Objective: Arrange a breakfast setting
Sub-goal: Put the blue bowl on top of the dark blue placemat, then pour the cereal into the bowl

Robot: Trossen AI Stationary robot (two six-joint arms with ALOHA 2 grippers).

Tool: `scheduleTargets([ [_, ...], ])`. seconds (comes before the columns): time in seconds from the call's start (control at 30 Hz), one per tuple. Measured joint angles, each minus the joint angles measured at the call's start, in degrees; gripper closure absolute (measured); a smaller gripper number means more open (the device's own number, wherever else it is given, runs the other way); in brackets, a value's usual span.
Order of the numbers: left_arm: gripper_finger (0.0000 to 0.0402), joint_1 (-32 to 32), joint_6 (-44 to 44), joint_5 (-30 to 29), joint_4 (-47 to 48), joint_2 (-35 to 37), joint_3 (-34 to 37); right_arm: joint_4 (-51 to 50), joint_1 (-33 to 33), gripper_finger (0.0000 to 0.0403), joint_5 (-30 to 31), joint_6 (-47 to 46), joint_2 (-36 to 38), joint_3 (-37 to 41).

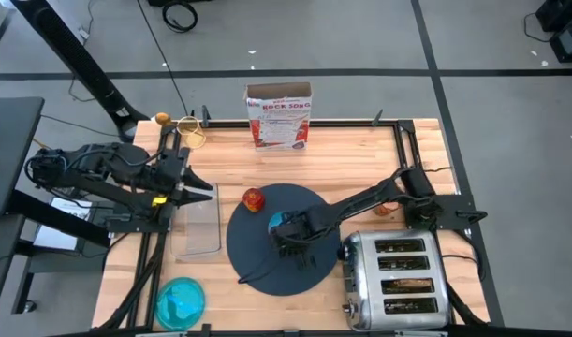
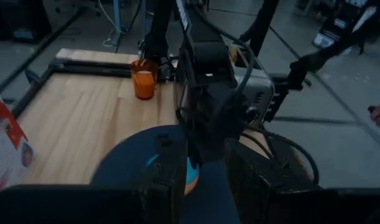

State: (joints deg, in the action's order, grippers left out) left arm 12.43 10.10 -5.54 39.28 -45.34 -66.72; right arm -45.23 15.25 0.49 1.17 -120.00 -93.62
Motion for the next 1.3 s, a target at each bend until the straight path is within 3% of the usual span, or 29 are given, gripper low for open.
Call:
scheduleTargets([
  [0.2,0.0287,0.0,-0.58,-0.02,-0.06,0.0,0.0,0.14,0.1,0.0381,1.62,1.62,-1.53,-0.44],
  [0.47,0.0287,0.0,-0.66,-0.02,-0.09,-0.02,0.0,0.61,0.04,0.0308,4.74,1.44,-0.83,-0.22],
  [0.67,0.0287,0.0,-0.71,-0.02,-0.09,-0.02,0.0,1.56,0.11,0.0283,4.47,1.4,0.51,-0.18],
  [1.3,0.0287,0.02,-0.69,0.0,-0.36,-0.02,0.02,7.27,2.71,0.0288,3.44,-8.64,22.17,-0.2],
])
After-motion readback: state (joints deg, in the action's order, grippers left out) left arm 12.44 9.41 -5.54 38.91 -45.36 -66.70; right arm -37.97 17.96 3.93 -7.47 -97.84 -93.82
